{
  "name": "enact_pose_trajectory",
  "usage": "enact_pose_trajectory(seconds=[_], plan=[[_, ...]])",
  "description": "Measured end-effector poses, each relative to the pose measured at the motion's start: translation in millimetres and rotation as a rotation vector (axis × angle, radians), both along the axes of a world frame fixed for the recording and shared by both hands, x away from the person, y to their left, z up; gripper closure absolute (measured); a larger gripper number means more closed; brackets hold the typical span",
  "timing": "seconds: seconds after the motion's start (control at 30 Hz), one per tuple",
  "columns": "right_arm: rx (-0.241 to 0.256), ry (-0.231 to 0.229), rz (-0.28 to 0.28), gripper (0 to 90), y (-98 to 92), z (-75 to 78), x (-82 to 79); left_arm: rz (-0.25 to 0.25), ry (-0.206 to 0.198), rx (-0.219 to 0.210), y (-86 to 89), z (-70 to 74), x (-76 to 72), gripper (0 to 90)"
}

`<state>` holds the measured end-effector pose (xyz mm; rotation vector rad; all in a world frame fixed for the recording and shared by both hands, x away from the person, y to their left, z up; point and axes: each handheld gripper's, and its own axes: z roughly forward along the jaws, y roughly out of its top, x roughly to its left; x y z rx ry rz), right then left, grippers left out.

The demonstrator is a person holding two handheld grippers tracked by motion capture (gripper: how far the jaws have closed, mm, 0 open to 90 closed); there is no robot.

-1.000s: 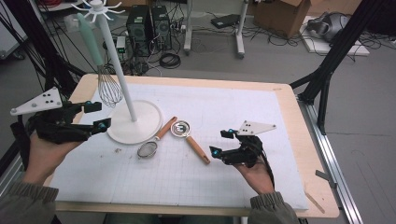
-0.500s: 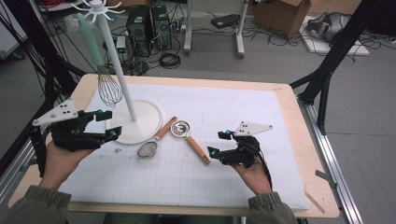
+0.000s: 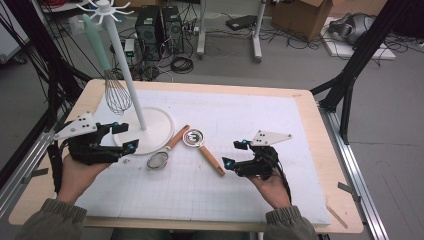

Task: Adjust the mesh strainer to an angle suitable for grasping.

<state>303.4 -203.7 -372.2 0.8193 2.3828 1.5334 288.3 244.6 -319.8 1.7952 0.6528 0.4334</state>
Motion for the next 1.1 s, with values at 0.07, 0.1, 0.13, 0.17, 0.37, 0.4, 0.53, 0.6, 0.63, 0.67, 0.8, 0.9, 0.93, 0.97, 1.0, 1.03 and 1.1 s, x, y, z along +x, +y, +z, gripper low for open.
enact_pose_trajectory(seconds=[0.07,0.1,0.13,0.17,0.37,0.4,0.53,0.6,0.63,0.67,0.8,0.9,0.93,0.97,1.0,1.03,1.1], plan=[[-0.003,-0.003,-0.006,24.9,-0.2,-0.7,0.6,0.004,0.0,0.007,-1.2,-2.5,1.3,33.3],[-0.004,-0.007,-0.008,24.3,-0.4,-1.0,1.0,0.004,0.001,0.006,-2.0,-4.0,2.1,33.3],[-0.005,-0.005,-0.009,24.1,-0.6,-1.3,0.9,0.003,0.0,0.009,-3.0,-5.7,2.9,33.3],[-0.005,-0.005,-0.009,24.1,-0.6,-1.3,0.9,0.002,0.001,0.017,-4.1,-7.1,3.9,33.3],[-0.006,0.001,-0.019,23.0,-2.9,-4.4,1.8,-0.001,0.004,0.035,-12.6,-16.3,10.2,33.3],[-0.006,-0.003,-0.021,22.9,-4.1,-5.8,2.2,-0.007,0.008,0.039,-13.9,-17.8,11.8,33.5],[-0.009,-0.001,-0.032,22.8,-6.5,-7.8,1.9,-0.008,0.017,0.041,-19.3,-23.4,17.0,33.5],[-0.01,0.001,-0.038,22.7,-8.1,-8.6,1.7,-0.008,0.018,0.037,-21.3,-25.7,19.5,33.4],[-0.011,0.0,-0.041,22.7,-9.0,-8.9,1.5,-0.009,0.02,0.037,-22.3,-26.6,20.8,33.3],[-0.01,0.0,-0.042,22.7,-9.7,-9.2,1.3,-0.01,0.022,0.036,-23.3,-27.6,22.4,33.3],[-0.009,-0.009,-0.052,22.4,-13.2,-10.6,-0.3,-0.005,0.031,0.032,-26.4,-30.8,27.4,33.6],[-0.008,-0.011,-0.057,22.4,-14.5,-11.0,-1.0,-0.004,0.036,0.038,-30.0,-33.1,30.8,33.6],[-0.008,-0.01,-0.057,22.4,-15.3,-11.2,-1.3,-0.004,0.037,0.037,-31.5,-34.0,31.9,33.6],[-0.006,-0.01,-0.062,22.4,-15.8,-11.3,-1.4,-0.003,0.037,0.038,-32.7,-34.9,33.1,33.6],[-0.004,-0.009,-0.065,22.4,-16.9,-11.5,-1.8,-0.001,0.037,0.038,-34.0,-35.9,34.4,33.9],[-0.004,-0.009,-0.065,22.4,-16.9,-11.5,-1.8,0.001,0.038,0.04,-35.0,-36.7,35.5,33.9],[-0.004,-0.013,-0.064,22.4,-17.5,-11.8,-1.6,0.002,0.04,0.033,-36.6,-38.4,38.0,34.6]])
